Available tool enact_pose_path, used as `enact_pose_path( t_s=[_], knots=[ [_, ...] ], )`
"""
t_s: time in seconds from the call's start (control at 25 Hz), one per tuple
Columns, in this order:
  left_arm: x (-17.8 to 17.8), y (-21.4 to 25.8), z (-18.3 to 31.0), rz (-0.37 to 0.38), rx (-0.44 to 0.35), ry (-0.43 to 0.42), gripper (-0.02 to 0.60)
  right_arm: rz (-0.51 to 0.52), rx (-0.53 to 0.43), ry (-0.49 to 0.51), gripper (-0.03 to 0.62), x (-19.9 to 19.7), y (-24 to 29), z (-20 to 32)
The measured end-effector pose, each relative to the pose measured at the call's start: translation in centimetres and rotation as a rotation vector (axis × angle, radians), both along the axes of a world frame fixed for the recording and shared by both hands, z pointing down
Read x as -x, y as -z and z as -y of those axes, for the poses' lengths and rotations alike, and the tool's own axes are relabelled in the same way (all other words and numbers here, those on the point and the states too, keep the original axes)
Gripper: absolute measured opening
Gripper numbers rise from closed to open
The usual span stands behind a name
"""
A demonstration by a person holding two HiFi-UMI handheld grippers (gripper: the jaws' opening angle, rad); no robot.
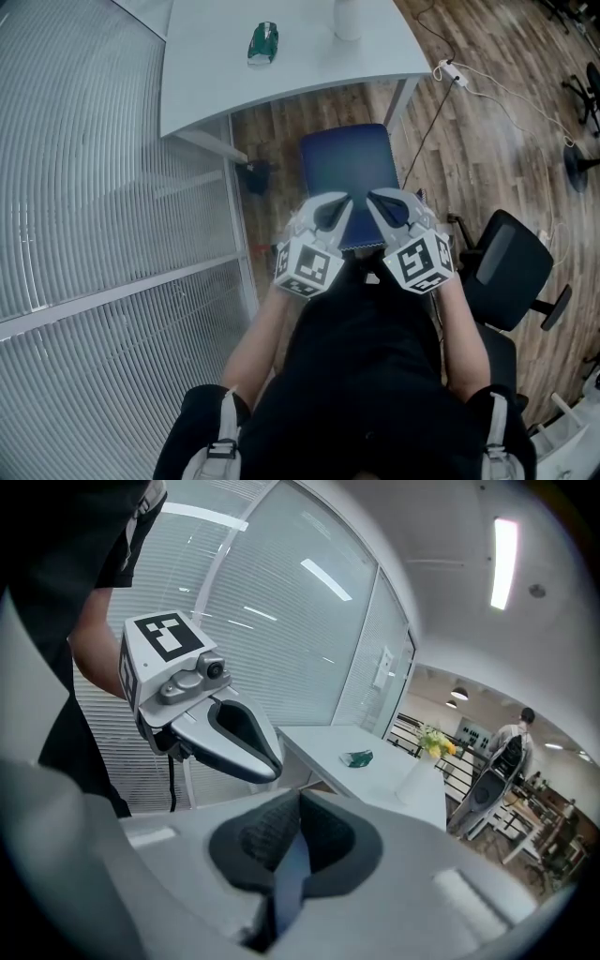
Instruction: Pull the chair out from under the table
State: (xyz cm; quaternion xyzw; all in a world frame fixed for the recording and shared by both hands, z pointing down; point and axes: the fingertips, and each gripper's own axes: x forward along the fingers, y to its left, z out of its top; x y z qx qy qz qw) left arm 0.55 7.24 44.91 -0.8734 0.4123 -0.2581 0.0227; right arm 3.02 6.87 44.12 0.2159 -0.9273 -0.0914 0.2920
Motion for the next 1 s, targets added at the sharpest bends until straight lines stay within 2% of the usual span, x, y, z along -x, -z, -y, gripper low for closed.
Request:
enact_pose_path(
  t_s=[0.28, 0.44, 1.0],
  knots=[
    [-0.13, 0.08, 0.05, -0.007, -0.005, -0.004, 0.011, -0.003, 0.015, 0.027, 0.000, 0.22, 0.01, -0.27],
    [0.00, 0.17, 0.12, -0.007, -0.008, -0.001, 0.011, 0.042, 0.017, 0.016, -0.002, 0.07, 0.38, 0.00],
    [0.34, 0.02, 0.09, -0.013, 0.000, 0.010, 0.011, 0.031, 0.013, -0.005, -0.002, -0.49, 0.59, 0.33]
  ],
)
